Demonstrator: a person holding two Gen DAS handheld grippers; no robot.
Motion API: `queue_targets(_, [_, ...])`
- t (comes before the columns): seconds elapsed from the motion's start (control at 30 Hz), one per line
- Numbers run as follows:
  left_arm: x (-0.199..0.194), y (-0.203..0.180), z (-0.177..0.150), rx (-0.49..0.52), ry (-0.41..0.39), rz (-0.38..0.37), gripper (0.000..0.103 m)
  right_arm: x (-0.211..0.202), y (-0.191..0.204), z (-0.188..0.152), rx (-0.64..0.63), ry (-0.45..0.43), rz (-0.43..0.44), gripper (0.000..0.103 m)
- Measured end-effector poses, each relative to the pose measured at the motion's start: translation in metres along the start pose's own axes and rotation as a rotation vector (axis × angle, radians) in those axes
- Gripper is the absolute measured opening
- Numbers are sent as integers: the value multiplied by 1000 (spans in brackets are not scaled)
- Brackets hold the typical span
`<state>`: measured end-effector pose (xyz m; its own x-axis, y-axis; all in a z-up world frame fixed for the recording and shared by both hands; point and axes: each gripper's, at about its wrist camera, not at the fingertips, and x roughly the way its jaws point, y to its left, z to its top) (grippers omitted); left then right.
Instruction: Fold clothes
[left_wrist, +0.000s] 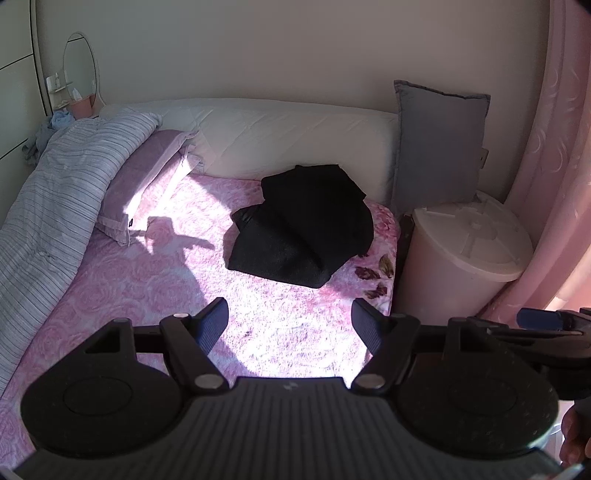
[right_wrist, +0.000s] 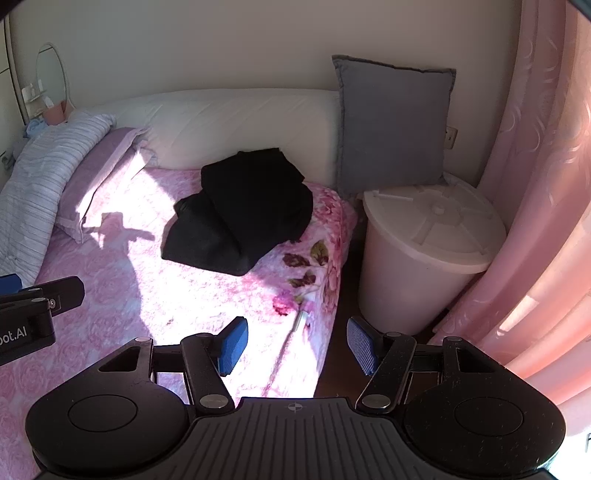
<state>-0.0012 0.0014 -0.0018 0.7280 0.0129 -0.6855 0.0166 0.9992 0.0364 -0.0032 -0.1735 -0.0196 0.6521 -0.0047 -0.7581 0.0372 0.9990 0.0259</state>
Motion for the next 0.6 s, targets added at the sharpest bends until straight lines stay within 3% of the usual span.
queue_targets(0.6, [2, 11, -14, -18, 10, -8, 70, 2, 7, -2, -8, -12, -1, 63])
